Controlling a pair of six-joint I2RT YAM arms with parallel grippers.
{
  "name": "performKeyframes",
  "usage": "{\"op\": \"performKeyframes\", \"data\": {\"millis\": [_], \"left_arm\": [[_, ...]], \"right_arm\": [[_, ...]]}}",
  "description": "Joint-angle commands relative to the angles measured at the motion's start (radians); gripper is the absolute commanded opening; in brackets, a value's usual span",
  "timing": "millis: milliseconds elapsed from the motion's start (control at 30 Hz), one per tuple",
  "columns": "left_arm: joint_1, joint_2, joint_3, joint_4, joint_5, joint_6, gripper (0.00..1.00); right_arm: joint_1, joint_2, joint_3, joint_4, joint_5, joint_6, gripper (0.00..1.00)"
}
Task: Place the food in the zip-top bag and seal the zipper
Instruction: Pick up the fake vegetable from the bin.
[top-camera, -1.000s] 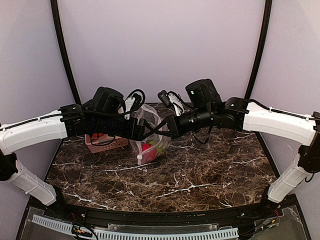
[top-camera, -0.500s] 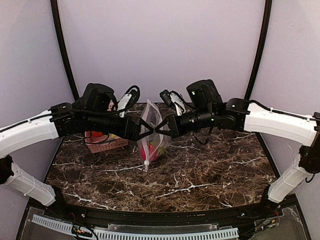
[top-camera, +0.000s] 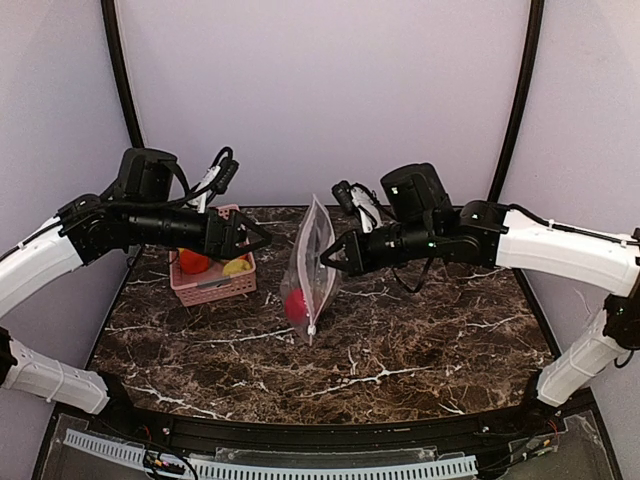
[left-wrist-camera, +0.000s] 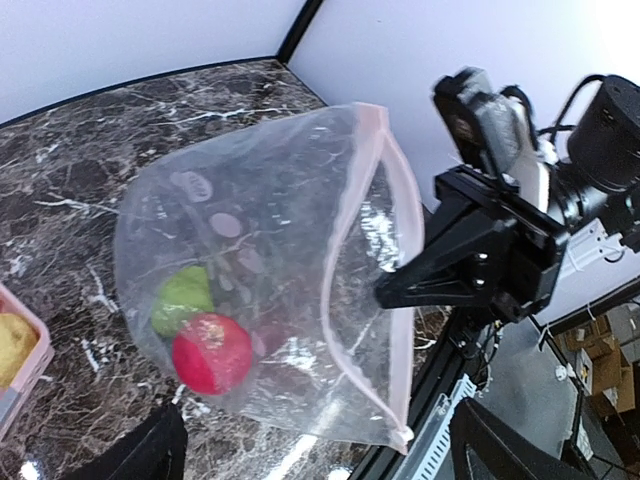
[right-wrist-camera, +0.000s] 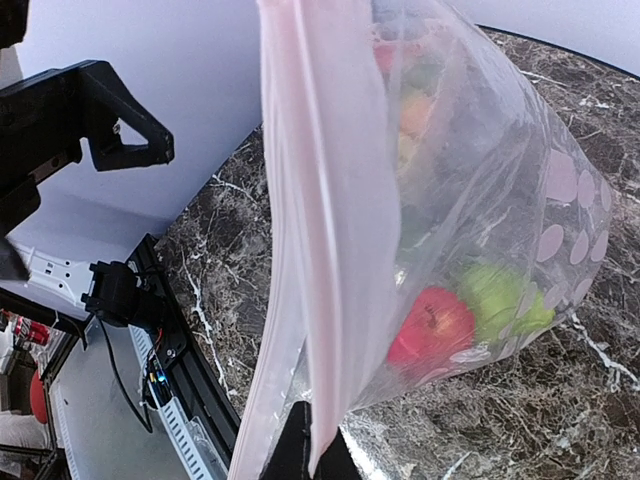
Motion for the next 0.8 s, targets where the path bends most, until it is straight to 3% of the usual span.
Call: {"op": "performKeyframes", "data": {"millis": [0, 167, 333, 533, 767], "left_arm": [[0.095, -0.032, 0.015, -0.125, -0.032, 0.048, 0.93], [0.232, 0.022, -0.013, -0.185, -0.179, 0.116, 0.94], [0.353, 0.116, -0.09, -0.106, -0.284, 0.154, 0.94], [0.486, 0.232, -0.102, 0.0, -0.309, 0.184, 0.94], [0.565, 0.382, -0.052, 0.032, -0.374, 0.228, 0.94]], "right_arm": [[-0.009, -0.037, -0.018, 0.018, 0.044, 0.022, 0.0], [-0.009, -0.052, -0.026, 0.028, 0.046, 0.018, 0.0], [-0.009, -0.059, -0.032, 0.031, 0.042, 0.023, 0.0], [-0.009, -0.056, -0.033, 0.031, 0.028, 0.018, 0.0], [-0.009, -0.058, -0.042, 0.031, 0.031, 0.022, 0.0]]}}
